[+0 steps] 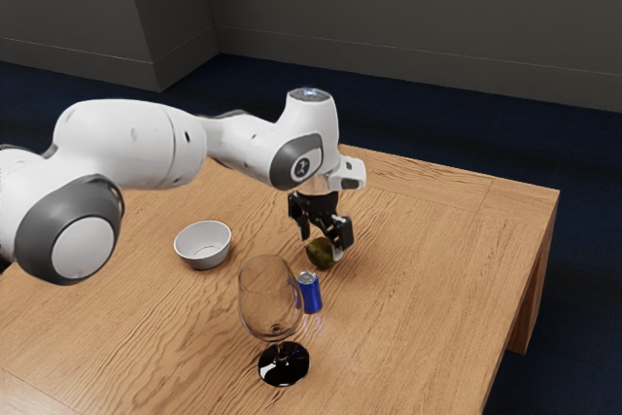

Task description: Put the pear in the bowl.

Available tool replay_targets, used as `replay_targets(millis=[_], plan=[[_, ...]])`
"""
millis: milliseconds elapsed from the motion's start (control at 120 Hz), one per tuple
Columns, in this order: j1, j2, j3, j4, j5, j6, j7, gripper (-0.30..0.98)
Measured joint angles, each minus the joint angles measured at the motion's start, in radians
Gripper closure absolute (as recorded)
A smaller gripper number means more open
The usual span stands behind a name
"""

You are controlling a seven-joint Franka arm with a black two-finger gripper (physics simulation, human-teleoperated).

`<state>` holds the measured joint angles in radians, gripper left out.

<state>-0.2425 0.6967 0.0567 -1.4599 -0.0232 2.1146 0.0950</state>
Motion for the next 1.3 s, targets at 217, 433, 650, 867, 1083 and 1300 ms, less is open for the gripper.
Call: replay_targets(millis=[217, 433, 650, 867, 1083, 1300], plan=[[0.0, 0.024, 0.001, 0.016, -0.001, 0.011, -0.009, 0.09], [0.004, 0.025, 0.002, 0.017, 0.0, 0.027, -0.015, 0.26], [0.008, 0.024, 0.003, 0.011, 0.001, 0.034, -0.021, 0.31], [0.03, -0.029, 0.003, 0.002, 0.004, 0.034, -0.025, 0.35], [0.178, -0.156, 0.002, -0.074, 0.01, 0.033, -0.03, 0.36], [0.3, -0.291, 0.002, -0.28, 0.013, 0.033, -0.035, 0.37]])
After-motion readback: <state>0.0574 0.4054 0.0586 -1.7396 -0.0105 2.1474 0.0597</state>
